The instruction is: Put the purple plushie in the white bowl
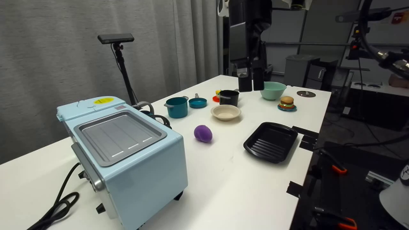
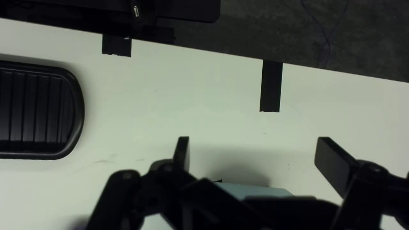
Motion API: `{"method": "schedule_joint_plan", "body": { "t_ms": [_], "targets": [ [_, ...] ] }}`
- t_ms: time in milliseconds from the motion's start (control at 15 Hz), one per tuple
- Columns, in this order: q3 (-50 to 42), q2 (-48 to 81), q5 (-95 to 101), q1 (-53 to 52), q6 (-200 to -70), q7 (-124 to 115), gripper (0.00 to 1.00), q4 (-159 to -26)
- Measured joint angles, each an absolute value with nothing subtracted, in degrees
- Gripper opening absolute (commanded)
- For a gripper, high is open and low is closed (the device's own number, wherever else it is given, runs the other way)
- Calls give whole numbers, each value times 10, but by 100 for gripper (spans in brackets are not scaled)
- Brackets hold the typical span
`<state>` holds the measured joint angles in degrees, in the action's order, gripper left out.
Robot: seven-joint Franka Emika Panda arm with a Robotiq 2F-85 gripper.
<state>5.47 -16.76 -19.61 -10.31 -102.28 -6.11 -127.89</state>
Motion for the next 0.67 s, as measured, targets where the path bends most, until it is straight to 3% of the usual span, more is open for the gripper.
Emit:
{"method": "schedule_joint_plan", "body": {
  "t_ms": [667],
  "targets": [
    [55, -148, -195, -97, -1025, -61, 100, -1261]
  ]
}}
